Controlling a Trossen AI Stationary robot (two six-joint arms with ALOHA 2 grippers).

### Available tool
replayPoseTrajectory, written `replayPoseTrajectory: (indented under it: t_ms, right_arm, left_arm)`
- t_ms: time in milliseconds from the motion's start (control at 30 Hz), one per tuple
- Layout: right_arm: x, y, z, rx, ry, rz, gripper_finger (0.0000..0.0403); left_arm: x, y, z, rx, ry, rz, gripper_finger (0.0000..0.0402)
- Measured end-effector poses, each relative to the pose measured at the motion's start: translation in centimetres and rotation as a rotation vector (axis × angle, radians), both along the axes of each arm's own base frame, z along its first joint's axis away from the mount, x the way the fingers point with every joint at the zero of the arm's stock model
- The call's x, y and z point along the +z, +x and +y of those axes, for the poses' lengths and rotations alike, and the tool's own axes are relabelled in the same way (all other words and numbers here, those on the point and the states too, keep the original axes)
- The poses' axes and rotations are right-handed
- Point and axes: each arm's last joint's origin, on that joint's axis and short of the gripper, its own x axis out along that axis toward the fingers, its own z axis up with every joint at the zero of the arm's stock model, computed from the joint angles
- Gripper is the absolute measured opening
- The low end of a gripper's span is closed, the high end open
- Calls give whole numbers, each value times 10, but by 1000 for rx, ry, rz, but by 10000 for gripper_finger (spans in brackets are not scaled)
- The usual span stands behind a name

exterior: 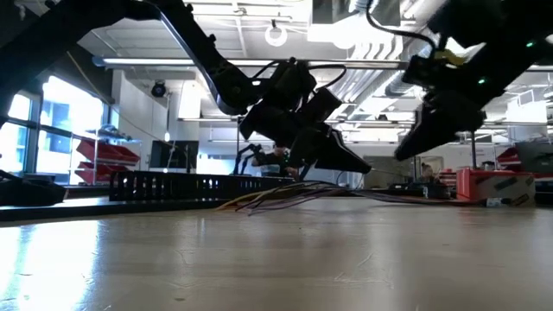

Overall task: Ziptie cables
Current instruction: Wrap the cables together using the black zip tie

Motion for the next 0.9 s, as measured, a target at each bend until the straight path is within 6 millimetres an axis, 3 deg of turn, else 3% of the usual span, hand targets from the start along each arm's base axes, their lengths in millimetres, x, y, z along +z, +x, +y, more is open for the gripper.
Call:
replayPoseTrajectory:
  t_ms: [167,367,767,900]
  right_arm:
    - [-22,22,-7,26,-65,20,196]
    - [-31,34,-7,47,-88,-10,142]
    - [-32,33,-5,51,-73,-4,10]
    - [-34,31,-1,27,-31,-2,3]
  left_arm:
    - [1,1,-1,-2,1,-6,0]
    - [1,1,-3,-7,1,-6,0]
    - [0,1,-3,-10,-1,0,0]
    - [-1,0,-3,-8,-2,6,0]
